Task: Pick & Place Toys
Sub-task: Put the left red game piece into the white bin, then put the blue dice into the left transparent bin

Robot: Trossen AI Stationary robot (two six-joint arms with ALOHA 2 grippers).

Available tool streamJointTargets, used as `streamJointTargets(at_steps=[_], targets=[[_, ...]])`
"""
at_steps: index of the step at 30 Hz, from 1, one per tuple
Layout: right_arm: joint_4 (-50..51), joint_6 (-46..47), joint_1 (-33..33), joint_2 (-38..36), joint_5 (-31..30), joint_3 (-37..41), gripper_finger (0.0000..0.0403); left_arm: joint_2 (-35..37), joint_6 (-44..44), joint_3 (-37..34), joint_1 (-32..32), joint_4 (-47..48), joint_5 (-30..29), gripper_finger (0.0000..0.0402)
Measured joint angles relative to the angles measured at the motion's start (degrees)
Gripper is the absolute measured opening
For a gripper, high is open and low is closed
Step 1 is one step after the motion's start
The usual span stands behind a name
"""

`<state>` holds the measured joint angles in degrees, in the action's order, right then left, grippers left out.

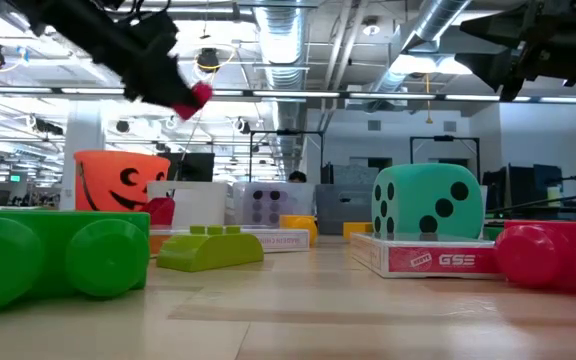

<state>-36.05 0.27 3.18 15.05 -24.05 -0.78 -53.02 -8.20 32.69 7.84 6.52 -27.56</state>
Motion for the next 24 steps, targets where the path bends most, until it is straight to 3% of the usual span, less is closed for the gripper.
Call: streamJointTargets(at_steps=[4, 12, 14, 20, 22, 24], targets=[[0.04, 1.73, -0.32, 0.0, 0.0, 0.0, 0.0311, -1.62, 5.24, 0.11, 6.04, -9.44, 0.07, 0.016], [0.09, 2.76, -0.33, 0.0, -0.02, 0.0, 0.0311, -7.28, 8.21, 0.0, 17.4, -11.61, 0.0, 0.0161], [0.09, 2.76, -0.35, 0.0, -0.04, 0.0, 0.0311, -8.21, 8.26, 0.0, 18.75, -12.06, 0.0, 0.0196], [0.69, 2.74, -0.37, 0.0, -0.24, 0.0, 0.0311, -9.62, 8.03, 0.0, 19.69, -13.67, 0.14, 0.0369], [1.14, 2.76, -0.37, 0.0, -0.24, 0.0, 0.0311, -9.7, 7.53, 0.0, 19.27, -13.74, 0.26, 0.0386], [1.39, 2.76, -0.37, 0.0, -0.24, 0.0, 0.0311, -9.68, 5.56, 0.0, 18.9, -13.76, 2.56, 0.0374]])
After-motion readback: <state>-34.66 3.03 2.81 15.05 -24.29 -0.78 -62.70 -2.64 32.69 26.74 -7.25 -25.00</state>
